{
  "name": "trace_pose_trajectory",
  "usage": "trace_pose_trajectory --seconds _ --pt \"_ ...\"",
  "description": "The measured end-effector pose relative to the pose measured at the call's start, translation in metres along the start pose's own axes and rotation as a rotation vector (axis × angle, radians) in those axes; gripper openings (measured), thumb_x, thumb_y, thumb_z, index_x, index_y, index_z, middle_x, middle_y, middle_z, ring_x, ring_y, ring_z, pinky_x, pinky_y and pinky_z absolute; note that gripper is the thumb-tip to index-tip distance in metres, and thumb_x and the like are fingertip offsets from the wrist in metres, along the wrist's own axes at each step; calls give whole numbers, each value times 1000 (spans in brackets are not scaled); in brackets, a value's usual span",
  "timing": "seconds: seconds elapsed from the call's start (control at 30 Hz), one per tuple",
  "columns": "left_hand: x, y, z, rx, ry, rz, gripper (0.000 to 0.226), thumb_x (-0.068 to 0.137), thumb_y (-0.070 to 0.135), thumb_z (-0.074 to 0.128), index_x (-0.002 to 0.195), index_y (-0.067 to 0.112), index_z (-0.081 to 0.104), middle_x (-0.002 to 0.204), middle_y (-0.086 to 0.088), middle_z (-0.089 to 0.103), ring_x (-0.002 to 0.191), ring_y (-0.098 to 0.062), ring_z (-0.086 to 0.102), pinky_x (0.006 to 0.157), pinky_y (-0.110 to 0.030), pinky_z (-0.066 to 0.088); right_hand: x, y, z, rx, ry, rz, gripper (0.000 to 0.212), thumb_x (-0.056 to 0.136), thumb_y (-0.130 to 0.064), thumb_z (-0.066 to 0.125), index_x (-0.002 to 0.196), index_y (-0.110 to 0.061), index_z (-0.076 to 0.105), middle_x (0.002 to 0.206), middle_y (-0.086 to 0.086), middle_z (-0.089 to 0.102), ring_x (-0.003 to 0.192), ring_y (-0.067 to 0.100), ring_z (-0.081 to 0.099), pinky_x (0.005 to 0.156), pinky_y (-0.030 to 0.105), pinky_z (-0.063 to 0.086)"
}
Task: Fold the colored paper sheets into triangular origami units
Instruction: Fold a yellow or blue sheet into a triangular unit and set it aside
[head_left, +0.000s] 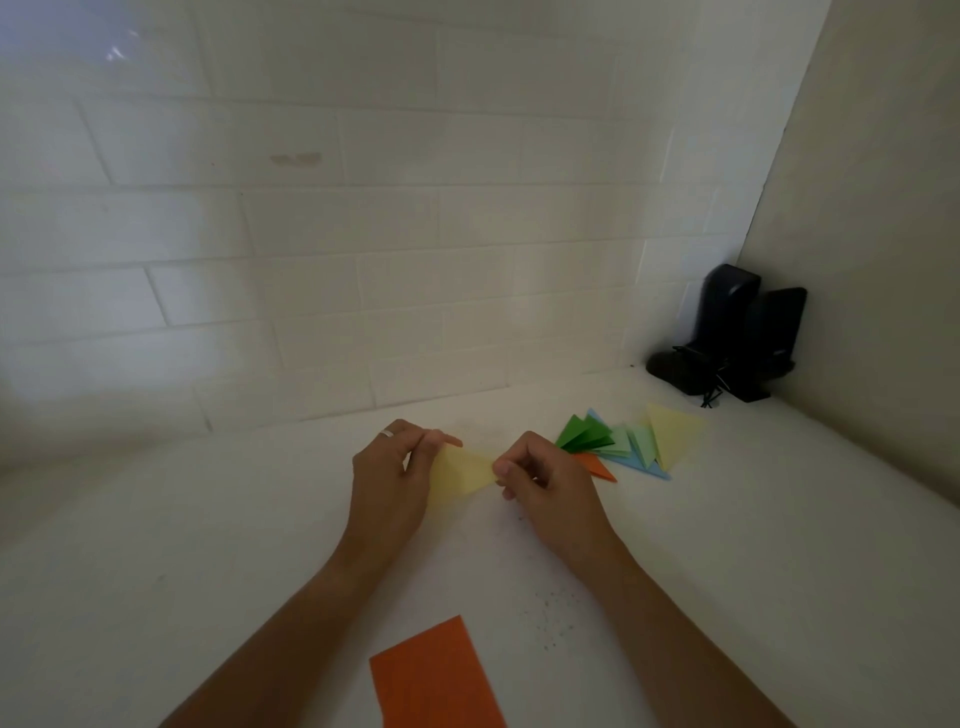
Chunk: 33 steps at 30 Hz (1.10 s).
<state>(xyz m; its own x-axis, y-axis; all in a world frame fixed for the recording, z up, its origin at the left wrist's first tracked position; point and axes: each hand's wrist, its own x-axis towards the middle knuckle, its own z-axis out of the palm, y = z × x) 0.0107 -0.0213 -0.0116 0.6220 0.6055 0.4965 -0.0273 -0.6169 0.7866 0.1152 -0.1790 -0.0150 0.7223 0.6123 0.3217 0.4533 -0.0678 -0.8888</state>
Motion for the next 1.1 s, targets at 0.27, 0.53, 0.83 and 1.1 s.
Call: trace_pose_trajectory --seconds 0.27,0.53,0.83,1.1 --pt "0 -3 -1 1 -43 -102 15 100 28 64 110 25 76 91 11 73 86 -3 64 72 -7 42 1 2 -3 132 -3 38 13 101 -7 60 105 -18 58 63 -7 57 66 14 63 63 24 52" --pt "-1 -8 4 246 -111 22 47 79 66 53 113 37 67 118 16 57 111 -7 53 91 -34 32 3 3 -3 240 67 98 11 102 -13 61 100 -10 72 84 6 75 74 16 70 67 21 54" --pt "-2 -7 4 300 -150 78 32 78 53 70 108 42 66 112 21 58 110 -4 51 88 -32 23 2 3 -2 213 58 91 16 96 -2 65 105 -15 72 90 5 77 84 17 75 73 22 56" --pt "-1 -8 1 332 -106 82 7 91 34 71 92 41 69 102 20 61 107 -2 52 85 -27 16 2 3 -3 119 134 47 12 98 -20 67 87 -16 72 77 -9 65 75 4 60 69 17 49"
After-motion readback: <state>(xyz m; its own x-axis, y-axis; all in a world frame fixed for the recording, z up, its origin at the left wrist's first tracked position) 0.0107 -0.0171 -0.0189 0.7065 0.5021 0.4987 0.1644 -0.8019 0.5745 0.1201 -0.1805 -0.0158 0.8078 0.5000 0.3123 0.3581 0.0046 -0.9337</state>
